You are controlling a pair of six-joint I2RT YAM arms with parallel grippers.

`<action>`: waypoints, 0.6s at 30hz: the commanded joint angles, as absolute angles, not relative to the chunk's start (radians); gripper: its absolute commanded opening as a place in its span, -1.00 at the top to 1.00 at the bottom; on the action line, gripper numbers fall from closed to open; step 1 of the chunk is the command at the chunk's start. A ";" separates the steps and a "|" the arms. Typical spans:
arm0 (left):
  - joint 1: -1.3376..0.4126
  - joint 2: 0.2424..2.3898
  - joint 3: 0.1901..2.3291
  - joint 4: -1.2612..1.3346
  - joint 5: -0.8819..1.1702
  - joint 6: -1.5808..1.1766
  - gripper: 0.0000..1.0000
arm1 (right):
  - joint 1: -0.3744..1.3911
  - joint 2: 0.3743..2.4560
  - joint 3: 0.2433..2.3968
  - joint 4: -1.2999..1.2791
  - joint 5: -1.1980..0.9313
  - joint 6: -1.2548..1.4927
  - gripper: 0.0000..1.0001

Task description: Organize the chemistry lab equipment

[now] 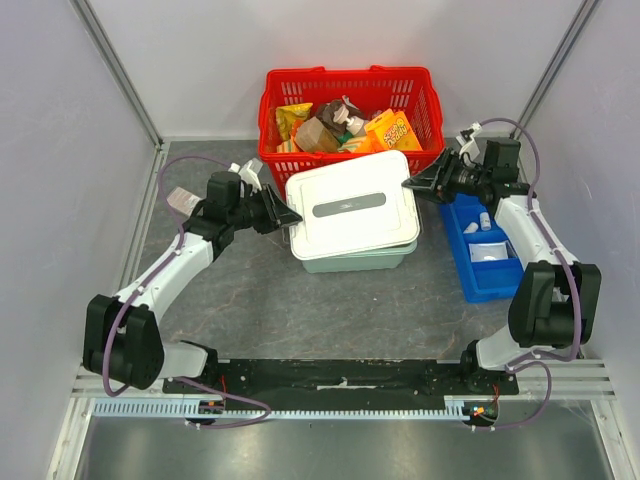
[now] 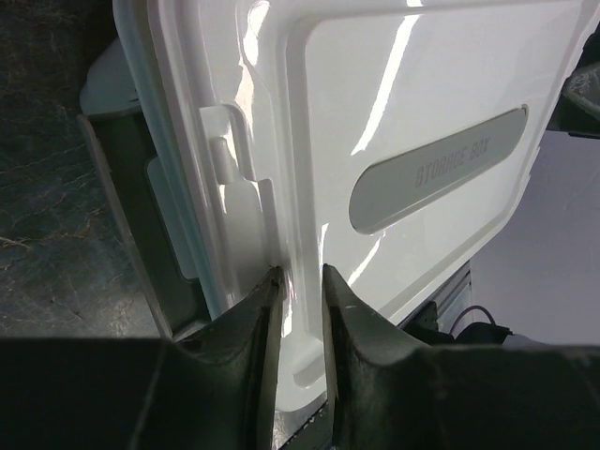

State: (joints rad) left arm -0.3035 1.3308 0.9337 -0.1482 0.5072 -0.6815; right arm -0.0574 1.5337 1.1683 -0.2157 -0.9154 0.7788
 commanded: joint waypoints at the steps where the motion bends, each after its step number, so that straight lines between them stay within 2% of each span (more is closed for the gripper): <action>1: -0.310 1.347 0.934 -0.163 0.480 -0.618 0.41 | -0.077 1.555 1.258 -0.345 -0.750 0.661 -0.06; 8: -0.313 1.335 0.928 -0.169 0.472 -0.603 0.41 | -0.077 1.508 1.230 -0.357 -0.753 0.617 -0.02; 13: -0.316 1.351 0.927 -0.167 0.482 -0.600 0.41 | -0.074 1.465 1.172 -0.327 -0.785 0.612 -0.12; 18: -0.327 1.347 0.914 -0.152 0.479 -0.601 0.41 | -0.060 1.450 1.141 -0.325 -0.821 0.597 -0.09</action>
State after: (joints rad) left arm -0.3141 1.3361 0.9276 -0.1543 0.4950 -0.6468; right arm -0.0628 1.4734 1.1645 -0.3378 -0.8211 0.6315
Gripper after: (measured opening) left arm 0.296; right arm 0.563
